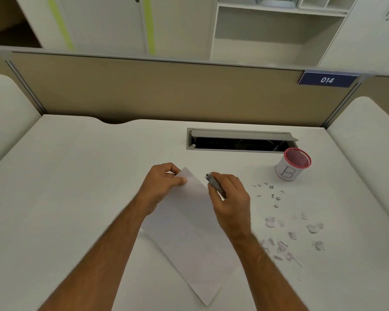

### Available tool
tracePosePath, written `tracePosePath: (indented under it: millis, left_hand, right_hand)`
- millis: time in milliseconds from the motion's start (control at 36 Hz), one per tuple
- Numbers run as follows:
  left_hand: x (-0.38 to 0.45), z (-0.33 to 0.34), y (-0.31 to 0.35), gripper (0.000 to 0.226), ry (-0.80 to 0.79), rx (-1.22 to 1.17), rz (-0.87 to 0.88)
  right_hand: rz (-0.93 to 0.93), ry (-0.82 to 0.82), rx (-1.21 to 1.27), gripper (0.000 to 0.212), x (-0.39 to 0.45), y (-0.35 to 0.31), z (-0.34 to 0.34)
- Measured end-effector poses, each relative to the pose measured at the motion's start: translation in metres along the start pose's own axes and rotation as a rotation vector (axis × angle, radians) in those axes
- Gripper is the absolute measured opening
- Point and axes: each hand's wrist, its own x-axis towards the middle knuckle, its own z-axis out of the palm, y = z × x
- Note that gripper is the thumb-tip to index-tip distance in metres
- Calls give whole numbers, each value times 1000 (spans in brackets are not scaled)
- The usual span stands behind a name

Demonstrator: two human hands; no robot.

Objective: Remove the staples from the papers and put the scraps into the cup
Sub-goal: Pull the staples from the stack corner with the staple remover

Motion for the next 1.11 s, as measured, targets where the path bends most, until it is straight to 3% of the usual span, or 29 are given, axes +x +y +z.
tracePosePath:
  millis: [222,639,917,1111]
  left_hand:
    - [3,3,5,11,14,2,52]
    - [1,5,14,14,30,22,111]
    - [-5,8,16,25,-27,-30,90]
    - [-6,11,17,19,-18,-21,91]
  right_hand:
    - [66,-228,16,22,1,-2,9]
    - [166,-192,24,23,4,-1,15]
    - [113,-177,46,19,4,-1,13]
    - [71,-154,3,20,4,-2,12]
